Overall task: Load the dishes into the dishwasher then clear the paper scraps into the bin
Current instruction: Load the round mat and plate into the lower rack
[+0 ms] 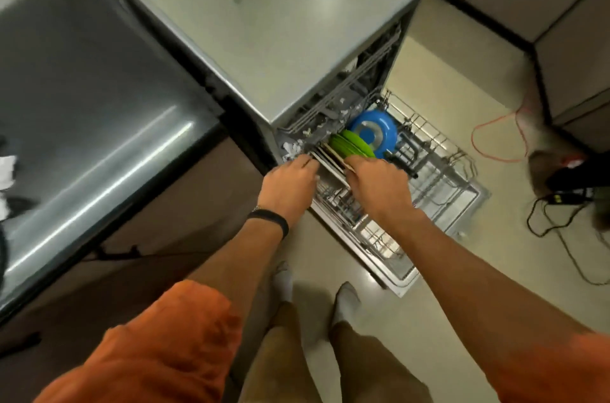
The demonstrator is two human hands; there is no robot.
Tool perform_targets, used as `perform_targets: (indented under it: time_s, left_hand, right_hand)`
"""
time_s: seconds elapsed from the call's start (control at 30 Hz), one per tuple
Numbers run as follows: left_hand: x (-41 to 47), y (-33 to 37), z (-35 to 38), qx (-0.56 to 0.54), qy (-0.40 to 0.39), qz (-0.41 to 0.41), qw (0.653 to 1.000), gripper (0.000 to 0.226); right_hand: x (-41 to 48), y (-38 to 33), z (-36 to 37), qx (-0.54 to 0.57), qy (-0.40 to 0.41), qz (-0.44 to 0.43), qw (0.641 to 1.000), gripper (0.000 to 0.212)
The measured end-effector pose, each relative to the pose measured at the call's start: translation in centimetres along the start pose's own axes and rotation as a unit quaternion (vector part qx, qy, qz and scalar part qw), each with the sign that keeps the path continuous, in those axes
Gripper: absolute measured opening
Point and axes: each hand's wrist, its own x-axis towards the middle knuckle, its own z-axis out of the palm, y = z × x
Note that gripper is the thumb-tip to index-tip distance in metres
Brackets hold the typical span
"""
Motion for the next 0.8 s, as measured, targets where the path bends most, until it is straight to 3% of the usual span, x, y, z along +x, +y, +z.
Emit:
perform_targets:
  time_s: [0.33,0.63,0.8]
  left_hand:
    - [-9.0,-3.6,-11.3,-0.003,0.157,-0.091,0.983,0.048]
    - [-22.4,-16.5,-14.9,0.01,0.245,-0.216,0.945,0.043]
    - [-31.1,-23.9,-15.2,0.018,0.242,-0.31,0.92,0.043]
  right_hand:
    - [-3.0,-10.4,-8.5,0.042,0.088,-0.184,0.978,0.036]
    - [-2.3,-28.2,-6.4,0.018,0.083,-0.359,0.93,0.045]
    - [-4.0,-39.6,-4.1,0.005,0.041,-0.435,0.9,0.044]
